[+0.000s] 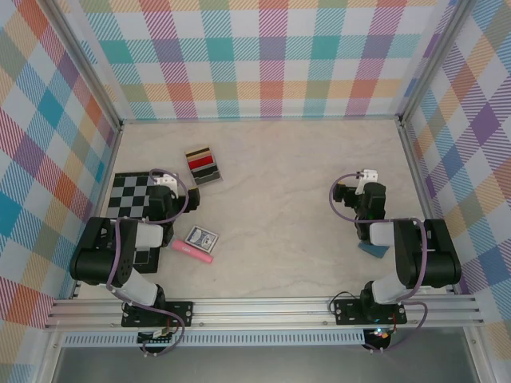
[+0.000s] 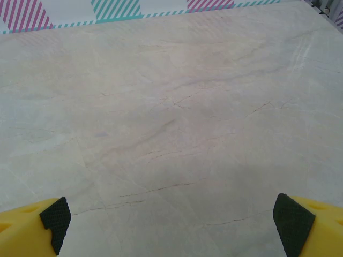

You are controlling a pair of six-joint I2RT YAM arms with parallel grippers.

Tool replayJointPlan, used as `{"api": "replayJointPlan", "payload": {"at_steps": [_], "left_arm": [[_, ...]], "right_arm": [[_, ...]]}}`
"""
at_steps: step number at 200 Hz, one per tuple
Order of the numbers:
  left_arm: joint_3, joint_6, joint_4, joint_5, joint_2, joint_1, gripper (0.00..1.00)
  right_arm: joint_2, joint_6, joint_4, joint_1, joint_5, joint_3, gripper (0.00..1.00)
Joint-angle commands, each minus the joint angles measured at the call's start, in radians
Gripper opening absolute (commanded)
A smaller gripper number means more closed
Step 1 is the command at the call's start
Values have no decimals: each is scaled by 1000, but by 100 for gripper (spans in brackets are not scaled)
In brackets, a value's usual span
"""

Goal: Put the credit cards into the card holder
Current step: Move the card holder to the center of the table.

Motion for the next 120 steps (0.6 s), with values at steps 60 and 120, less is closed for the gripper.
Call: {"api": "replayJointPlan", "payload": {"at_steps": [60,120], "left_arm": [[24,11,13,7,4,13,100],[-16,15,68,22,-16,13,100]], "right_arm": [[8,-27,20,-4,-48,18,100],[6,-34,31,-4,-57,12,100]]}}
